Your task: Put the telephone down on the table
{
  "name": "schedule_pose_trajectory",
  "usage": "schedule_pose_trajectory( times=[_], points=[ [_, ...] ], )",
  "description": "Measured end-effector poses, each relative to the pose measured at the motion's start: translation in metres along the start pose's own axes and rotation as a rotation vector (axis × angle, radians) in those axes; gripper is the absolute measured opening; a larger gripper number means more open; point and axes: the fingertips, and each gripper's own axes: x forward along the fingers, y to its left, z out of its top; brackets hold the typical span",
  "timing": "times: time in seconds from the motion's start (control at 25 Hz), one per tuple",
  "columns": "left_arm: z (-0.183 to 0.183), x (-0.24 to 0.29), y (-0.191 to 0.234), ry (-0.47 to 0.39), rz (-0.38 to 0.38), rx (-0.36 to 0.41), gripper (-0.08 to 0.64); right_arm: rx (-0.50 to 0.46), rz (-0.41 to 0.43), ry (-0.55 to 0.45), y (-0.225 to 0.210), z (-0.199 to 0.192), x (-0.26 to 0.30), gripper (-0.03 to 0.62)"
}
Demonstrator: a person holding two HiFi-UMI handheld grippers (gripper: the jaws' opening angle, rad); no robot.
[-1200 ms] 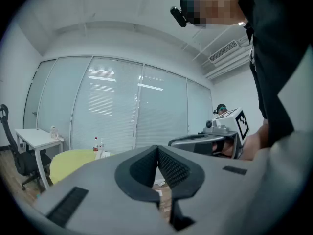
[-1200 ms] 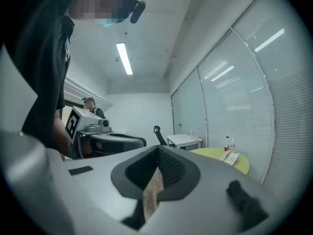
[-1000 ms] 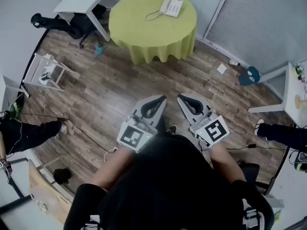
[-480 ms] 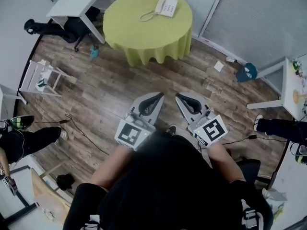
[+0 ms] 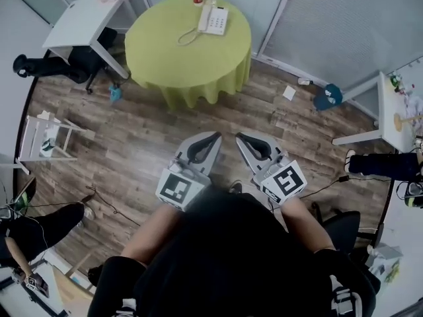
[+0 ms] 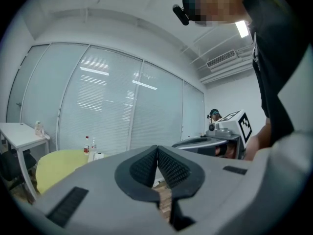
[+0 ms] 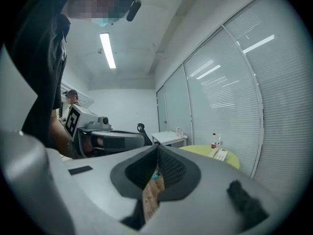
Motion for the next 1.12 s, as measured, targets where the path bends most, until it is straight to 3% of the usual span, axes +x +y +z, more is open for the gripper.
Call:
schedule_pose_trajectory(
  times=[0.64,1.12],
  points=[
    [0.013,0.0,0.128,0.001,-0.112,0.006,0.014,-0.006,-0.121,0.019,-0.015,0.021,0.12,0.02],
    [0.015,0.017,0.178,0.003,-0.121,-0.008,0.014,0.002,-0.169,0.032,-0.037,0.024,0.157,0.02]
  ],
)
